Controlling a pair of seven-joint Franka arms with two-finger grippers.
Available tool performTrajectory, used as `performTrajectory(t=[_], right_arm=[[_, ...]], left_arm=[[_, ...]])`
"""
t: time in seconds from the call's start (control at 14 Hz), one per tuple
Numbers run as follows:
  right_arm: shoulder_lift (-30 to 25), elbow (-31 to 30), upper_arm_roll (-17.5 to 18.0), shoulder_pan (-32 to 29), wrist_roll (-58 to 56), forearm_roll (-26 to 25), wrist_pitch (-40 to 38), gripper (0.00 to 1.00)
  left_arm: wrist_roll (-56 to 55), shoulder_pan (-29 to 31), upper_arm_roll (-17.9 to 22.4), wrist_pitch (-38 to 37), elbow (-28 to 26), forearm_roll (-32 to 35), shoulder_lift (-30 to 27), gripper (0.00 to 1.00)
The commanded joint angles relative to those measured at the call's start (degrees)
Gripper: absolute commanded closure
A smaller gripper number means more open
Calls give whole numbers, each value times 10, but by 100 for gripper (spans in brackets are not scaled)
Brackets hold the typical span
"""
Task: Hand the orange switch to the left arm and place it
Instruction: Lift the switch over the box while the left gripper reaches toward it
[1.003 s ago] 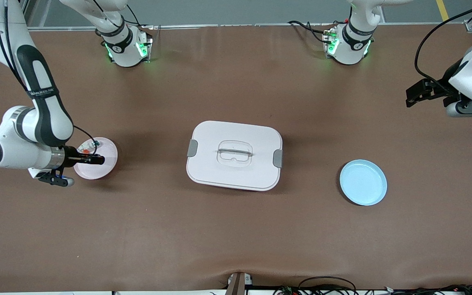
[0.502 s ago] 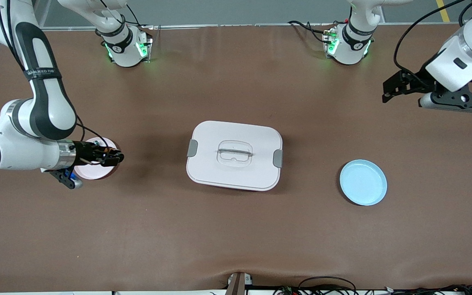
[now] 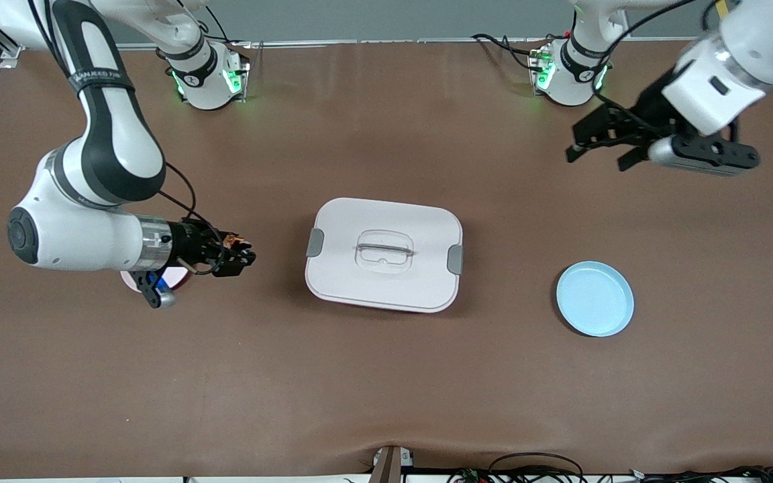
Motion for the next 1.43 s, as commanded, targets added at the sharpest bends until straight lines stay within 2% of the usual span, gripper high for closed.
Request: performTrajectory(t=[0.0,0.14,0.21,0.5,0.79,0.93,1.22,1.36], right_arm=[[5,34,-5,20,64,35,-5,100],[6,56,-6,43,120,42,-4,100],[7,67,-6,50,147,44,-4,100],[13,86,-6,65,213,111,25,100],[24,112,-6,95,277,114,53,100],[46,150,-6,108,314,113,53,100],[69,180,-7,126,350,113,79,100],[76,191,-7,138,366,113,97,100]], left_arm=[[-52,0,-35,56,-4,-37,4,0],[-65,-1,-59,97,-9,-47,21,0],[-65,-1,-67,109,-9,-76,36,0],[-64,-13,-88,191,-14,-126,73,0],[-65,-41,-94,266,-15,-212,103,0],[-64,-57,-94,292,-11,-219,120,1],[7,-58,-94,305,1,-213,156,16],[25,-59,-94,316,3,-213,167,19]])
